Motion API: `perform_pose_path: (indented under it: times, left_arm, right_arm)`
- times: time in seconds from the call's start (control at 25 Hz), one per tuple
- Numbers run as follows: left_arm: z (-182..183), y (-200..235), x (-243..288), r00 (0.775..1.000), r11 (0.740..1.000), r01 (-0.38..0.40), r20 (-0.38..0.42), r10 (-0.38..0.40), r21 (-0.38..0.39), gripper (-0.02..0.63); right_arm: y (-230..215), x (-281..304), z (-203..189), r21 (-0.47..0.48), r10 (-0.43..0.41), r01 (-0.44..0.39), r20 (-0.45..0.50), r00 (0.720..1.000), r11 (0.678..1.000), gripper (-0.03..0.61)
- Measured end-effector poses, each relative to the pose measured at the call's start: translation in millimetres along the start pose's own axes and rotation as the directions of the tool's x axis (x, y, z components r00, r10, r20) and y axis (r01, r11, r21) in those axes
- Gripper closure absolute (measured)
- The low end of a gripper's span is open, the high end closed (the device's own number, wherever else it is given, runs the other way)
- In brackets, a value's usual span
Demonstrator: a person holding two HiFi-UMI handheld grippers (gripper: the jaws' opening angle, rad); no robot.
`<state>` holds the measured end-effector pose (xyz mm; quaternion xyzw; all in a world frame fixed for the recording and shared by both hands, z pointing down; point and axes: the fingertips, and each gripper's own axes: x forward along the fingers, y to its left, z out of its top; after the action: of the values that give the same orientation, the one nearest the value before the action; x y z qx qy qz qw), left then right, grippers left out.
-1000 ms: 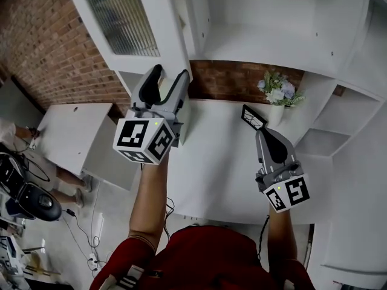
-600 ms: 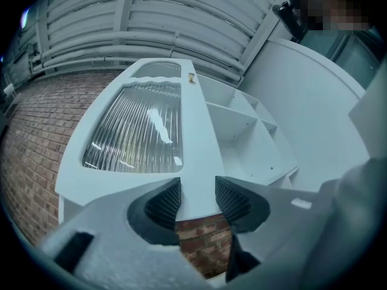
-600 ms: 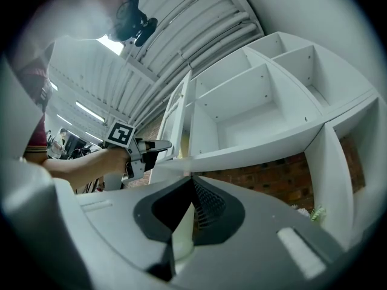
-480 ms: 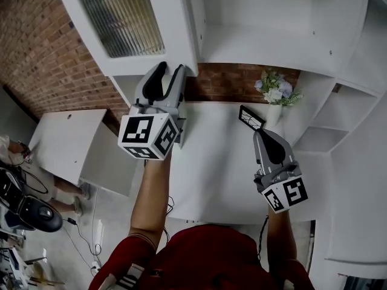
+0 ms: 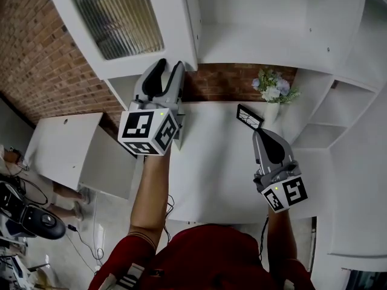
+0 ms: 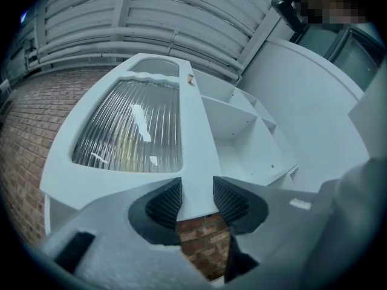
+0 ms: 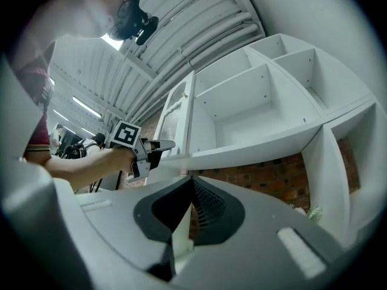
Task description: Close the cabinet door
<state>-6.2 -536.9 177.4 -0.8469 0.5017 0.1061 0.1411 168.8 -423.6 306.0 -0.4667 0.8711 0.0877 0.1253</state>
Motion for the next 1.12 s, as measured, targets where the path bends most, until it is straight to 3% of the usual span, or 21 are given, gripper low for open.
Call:
perform_pose_path:
  times: [0.44,0.64,1.12]
  left_arm:
    - [-4.8,4.3,12.5,1.0,1.0,0.009,-0.014,-0.009,0.002,0.463]
    - [-6.6,4.9,15.0,1.0,0.999,0.0,-0.023,0.001,0.039,0.466]
    - [-5.0,3.0,7.9,0.999,0.999,0.041,-0.03,-0.041,0.002,0.469]
  right_arm:
    - [2.7,0.6,-1.7,-0.002,-0.007,0.007,-0.013,1.0,1.0,0.565]
    - [5.9,1.9,0.3,-0.006,-0.005,0.005,-0.018,1.0,1.0,0.566]
    - [15.5,0.3,9.1,-0.023,-0.015,0.014,-0.018,1.0,1.0,0.565]
